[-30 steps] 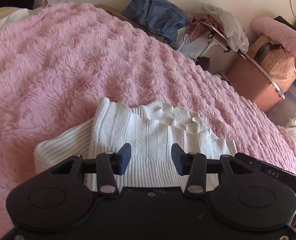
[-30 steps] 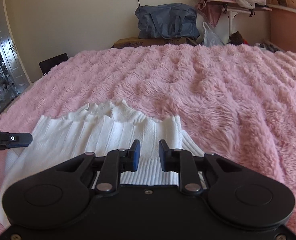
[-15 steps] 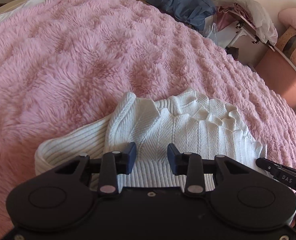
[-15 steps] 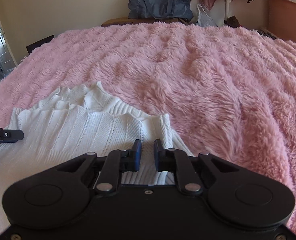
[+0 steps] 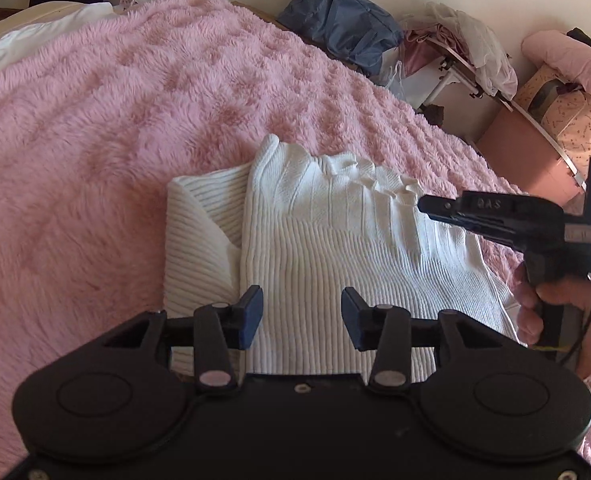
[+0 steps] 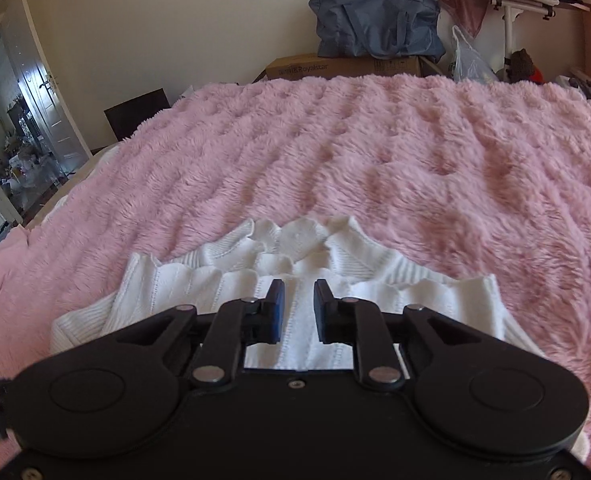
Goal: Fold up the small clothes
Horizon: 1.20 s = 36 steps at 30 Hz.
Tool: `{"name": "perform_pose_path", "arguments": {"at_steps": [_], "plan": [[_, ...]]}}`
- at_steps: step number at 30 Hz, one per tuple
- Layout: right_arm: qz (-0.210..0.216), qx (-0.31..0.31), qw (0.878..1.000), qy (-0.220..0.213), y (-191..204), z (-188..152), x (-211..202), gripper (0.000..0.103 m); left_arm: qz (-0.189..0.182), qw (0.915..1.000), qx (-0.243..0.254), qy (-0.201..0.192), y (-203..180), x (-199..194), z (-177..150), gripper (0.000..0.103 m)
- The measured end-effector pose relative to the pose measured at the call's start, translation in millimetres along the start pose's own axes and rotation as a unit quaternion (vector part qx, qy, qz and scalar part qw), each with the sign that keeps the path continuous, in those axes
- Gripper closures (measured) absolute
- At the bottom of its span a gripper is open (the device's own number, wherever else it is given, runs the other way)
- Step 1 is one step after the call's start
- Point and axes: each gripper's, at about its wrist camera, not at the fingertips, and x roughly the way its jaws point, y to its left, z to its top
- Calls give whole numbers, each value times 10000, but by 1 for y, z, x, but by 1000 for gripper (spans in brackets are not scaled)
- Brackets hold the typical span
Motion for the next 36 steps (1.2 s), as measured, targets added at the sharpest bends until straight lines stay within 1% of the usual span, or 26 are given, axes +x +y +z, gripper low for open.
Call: {"name": "perform_pose_path", "arguments": {"at_steps": [1,3,7,10,15,21,23,25,27,30,33,34,36], "plan": [[-2,62,10000,20,4,1,6,87,-3,10000,-6,3,1,1,-1,58],[-167,103,9998,40,12,2,19,87,-40,10000,-21,23,3,1,-1,58],[-431,84,9987,273,19,3,45,87,-130,9998,-144,24,6,1,0,58],[-506,55,9983,285,23,-2,43,87,-186,9997,-173,12,9,1,-2,57],[-566,-51,9981,234,29,-20,19,87,-150,9998,-158,-18,8,3,-5,57],[-368,194,9982,434,25,-57,-14,87,-115,9995,-279,21,9,1,-4,57],[-267,151,9989,359,25,-71,-31,87,-90,9996,-266,41,7,-1,-4,57],[-204,136,9989,393,27,-82,-48,87,-46,9998,-191,55,5,0,-3,57],[-25,138,9986,501,28,-92,-63,87,-16,9998,-168,61,4,0,-4,57],[116,93,9981,604,33,-111,-84,87,4,9999,-158,63,4,0,-3,57],[284,232,9946,968,34,-131,-90,87,-27,9999,-112,59,4,-2,-1,57],[243,195,9943,1023,35,-138,-90,87,-38,9999,-80,59,5,-4,1,57],[173,-58,9954,945,40,-148,-91,87,-8,10000,13,19,8,-10,6,57]]}}
